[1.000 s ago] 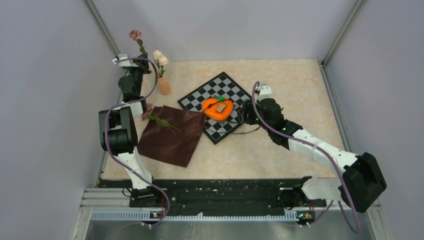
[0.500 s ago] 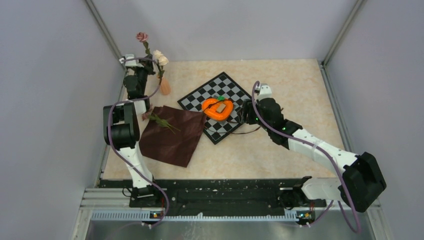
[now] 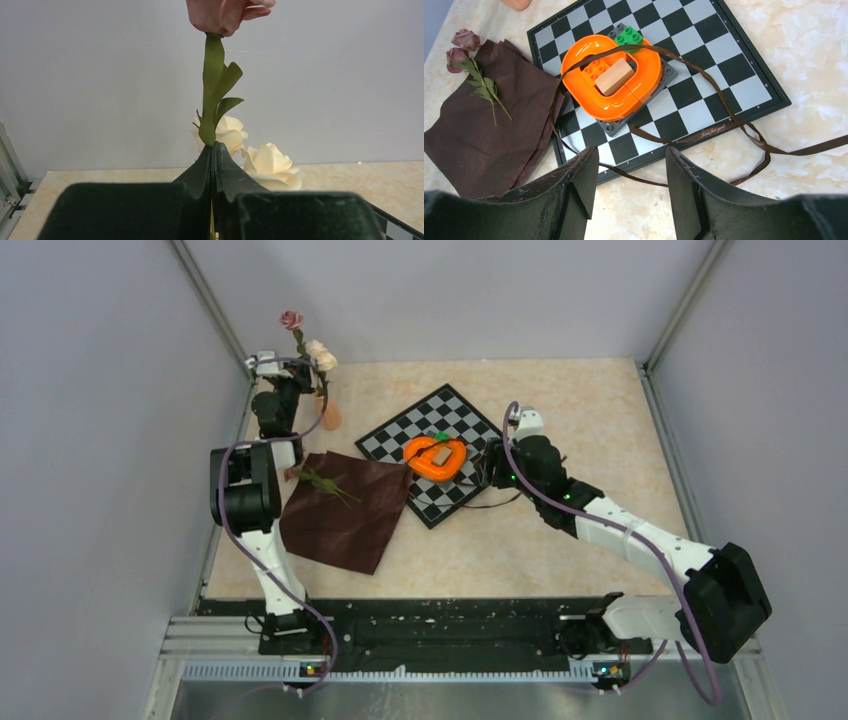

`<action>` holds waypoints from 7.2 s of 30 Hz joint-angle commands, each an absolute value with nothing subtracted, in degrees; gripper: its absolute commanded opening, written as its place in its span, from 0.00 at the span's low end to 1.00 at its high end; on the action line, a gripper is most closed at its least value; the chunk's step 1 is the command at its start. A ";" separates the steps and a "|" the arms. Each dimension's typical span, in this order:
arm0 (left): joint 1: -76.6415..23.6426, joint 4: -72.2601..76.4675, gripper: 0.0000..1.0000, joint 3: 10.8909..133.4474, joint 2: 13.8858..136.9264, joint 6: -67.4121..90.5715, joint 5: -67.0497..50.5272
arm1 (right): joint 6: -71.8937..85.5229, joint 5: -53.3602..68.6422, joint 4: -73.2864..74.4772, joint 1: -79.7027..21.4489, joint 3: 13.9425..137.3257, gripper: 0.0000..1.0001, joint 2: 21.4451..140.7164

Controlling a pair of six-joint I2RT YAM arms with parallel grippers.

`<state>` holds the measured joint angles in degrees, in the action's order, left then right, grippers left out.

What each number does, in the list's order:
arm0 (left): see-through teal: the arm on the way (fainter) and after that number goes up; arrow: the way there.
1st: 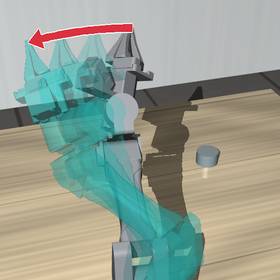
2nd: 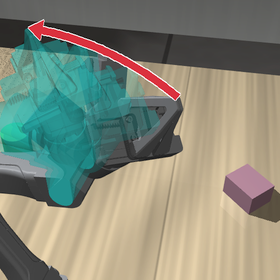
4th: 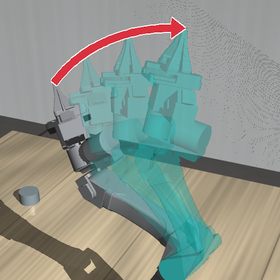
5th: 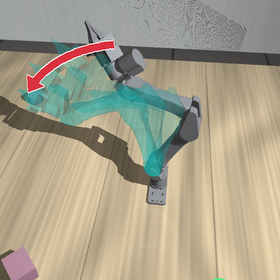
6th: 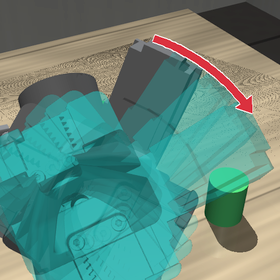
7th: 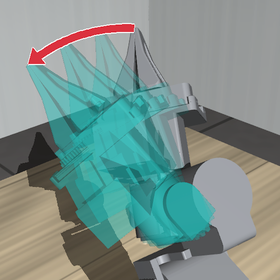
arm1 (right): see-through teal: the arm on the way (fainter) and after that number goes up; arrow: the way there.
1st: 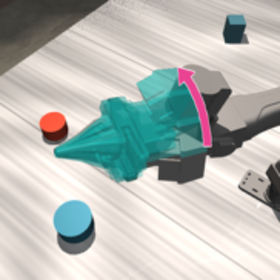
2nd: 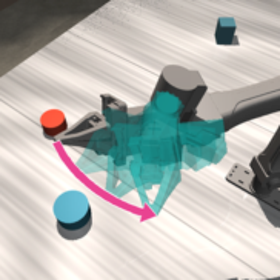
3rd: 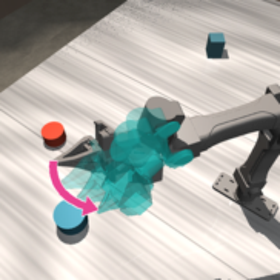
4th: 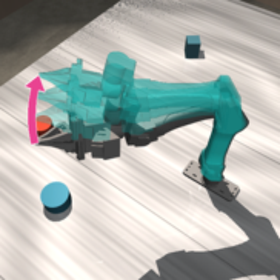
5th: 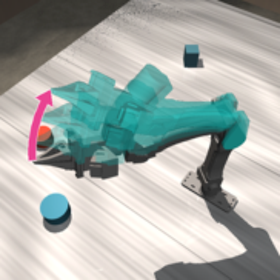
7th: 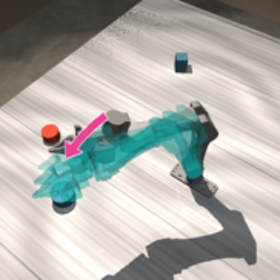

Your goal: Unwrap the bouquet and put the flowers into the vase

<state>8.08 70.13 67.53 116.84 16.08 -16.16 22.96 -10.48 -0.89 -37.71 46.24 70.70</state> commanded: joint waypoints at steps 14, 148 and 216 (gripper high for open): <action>7.38 70.66 0.00 64.65 117.60 13.71 -17.74 | 22.36 -10.38 -3.78 -37.69 48.78 0.54 71.18; 10.06 10.70 0.37 49.28 94.88 40.00 2.17 | 23.83 -7.03 -4.77 -37.70 41.48 0.54 62.23; 11.50 34.91 0.00 39.63 67.55 30.78 -8.58 | 23.57 -10.04 -5.24 -37.71 39.57 0.54 58.61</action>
<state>11.22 20.84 39.64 69.60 36.47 -3.57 23.64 -9.41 -3.42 -37.71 38.68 60.38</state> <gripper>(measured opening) 0.011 0.542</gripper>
